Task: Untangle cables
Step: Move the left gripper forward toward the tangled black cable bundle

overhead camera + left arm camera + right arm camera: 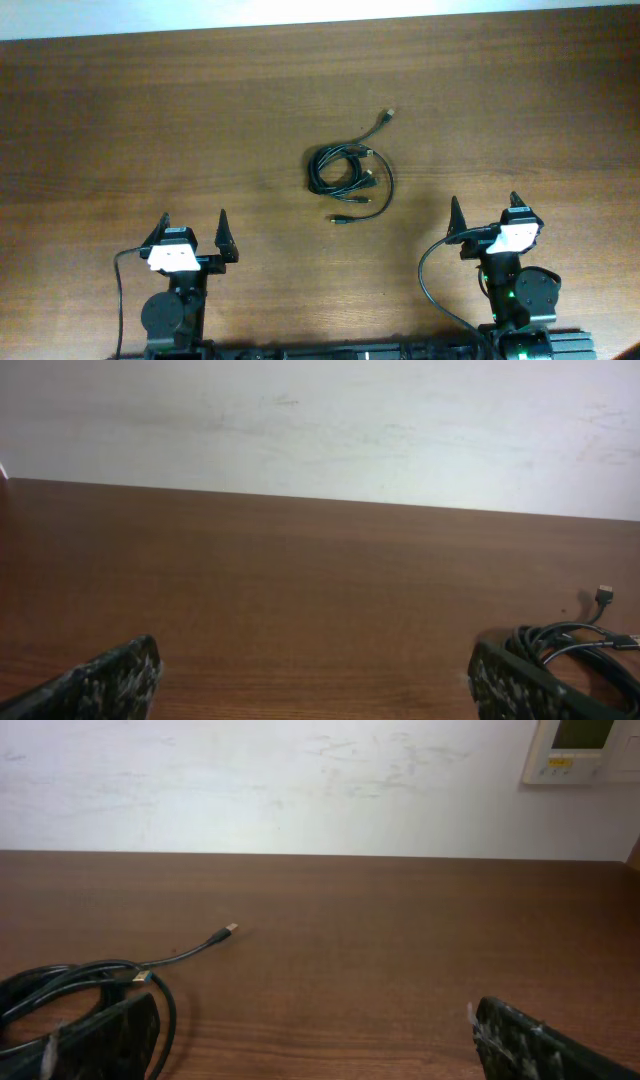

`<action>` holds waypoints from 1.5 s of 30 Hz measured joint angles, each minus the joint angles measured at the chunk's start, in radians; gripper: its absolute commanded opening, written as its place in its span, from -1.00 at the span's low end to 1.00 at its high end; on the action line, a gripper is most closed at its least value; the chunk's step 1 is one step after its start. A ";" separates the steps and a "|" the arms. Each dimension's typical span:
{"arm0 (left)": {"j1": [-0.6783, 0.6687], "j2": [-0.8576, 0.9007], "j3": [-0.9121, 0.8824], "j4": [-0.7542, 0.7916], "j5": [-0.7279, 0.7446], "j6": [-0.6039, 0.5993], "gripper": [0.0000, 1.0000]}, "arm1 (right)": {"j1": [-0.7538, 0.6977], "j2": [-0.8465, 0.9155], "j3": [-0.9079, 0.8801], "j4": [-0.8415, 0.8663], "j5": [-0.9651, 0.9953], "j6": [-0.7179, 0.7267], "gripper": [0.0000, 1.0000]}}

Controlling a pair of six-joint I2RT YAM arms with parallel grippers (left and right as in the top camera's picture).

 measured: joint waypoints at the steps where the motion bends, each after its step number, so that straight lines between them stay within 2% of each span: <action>1: 0.000 0.000 0.000 0.000 0.000 0.000 0.97 | 0.000 0.000 0.000 0.000 0.000 0.000 0.97; 34: 0.000 0.000 0.000 0.019 0.000 0.000 0.97 | 0.011 0.000 0.000 0.000 0.000 0.001 0.97; 36: 0.000 0.000 0.020 -0.001 0.011 0.000 0.97 | 0.011 0.000 0.000 0.000 0.000 0.000 0.97; 40: 0.000 0.003 0.097 -0.138 0.040 0.000 0.97 | 0.011 0.000 0.000 0.000 0.000 0.000 0.97; 45: 0.000 0.118 0.262 -0.263 0.077 0.000 0.97 | 0.012 0.000 0.000 0.000 0.000 0.000 0.97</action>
